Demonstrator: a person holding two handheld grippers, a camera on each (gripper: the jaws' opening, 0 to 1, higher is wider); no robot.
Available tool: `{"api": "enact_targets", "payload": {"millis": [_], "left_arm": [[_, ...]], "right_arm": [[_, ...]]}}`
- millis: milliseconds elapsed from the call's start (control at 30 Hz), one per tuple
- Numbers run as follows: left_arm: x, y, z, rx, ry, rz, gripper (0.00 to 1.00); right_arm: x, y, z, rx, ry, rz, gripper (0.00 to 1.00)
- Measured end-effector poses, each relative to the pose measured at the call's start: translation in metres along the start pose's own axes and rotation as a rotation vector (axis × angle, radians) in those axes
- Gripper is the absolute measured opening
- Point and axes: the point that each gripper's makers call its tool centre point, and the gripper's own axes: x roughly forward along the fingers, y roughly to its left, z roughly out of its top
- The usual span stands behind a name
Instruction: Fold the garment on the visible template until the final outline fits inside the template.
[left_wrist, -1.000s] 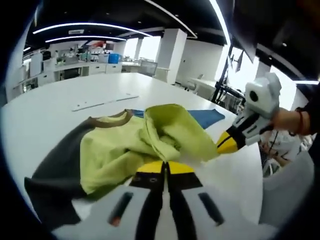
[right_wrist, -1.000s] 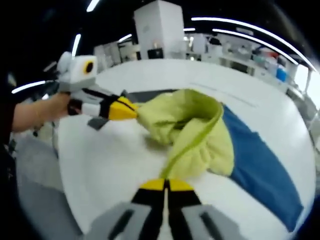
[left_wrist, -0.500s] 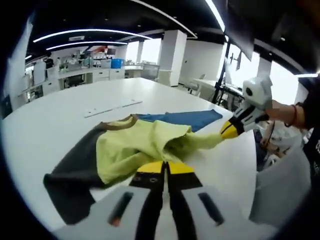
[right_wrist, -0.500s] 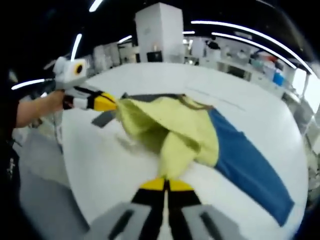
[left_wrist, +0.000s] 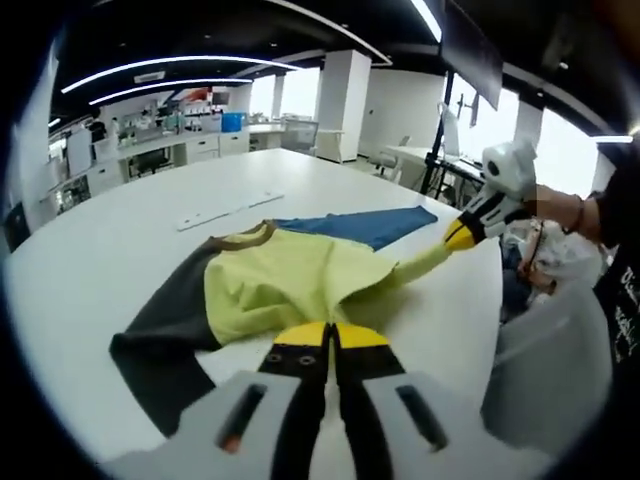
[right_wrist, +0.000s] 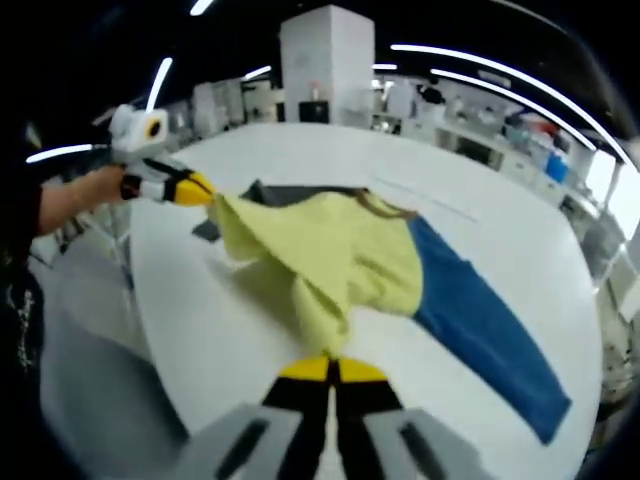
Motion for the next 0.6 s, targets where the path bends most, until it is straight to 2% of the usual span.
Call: {"api": "enact_targets", "payload": {"millis": [167,433,600], "left_arm": [[-0.014,-0.012,-0.013,0.023,0.036,0.003,0.0],[-0.036,-0.02,-0.047,-0.044,0.12,0.022,0.0],[-0.048,-0.021,-0.069,-0.066,0.156,0.036,0.0]], "right_arm": [[-0.011,0.001,-0.009,-0.002,0.011,-0.001,0.0],[-0.022,0.007,-0.027,0.02,0.036,0.012,0.0],[-0.031,0.007,-0.046,0.029,0.066,0.004,0.0]]}}
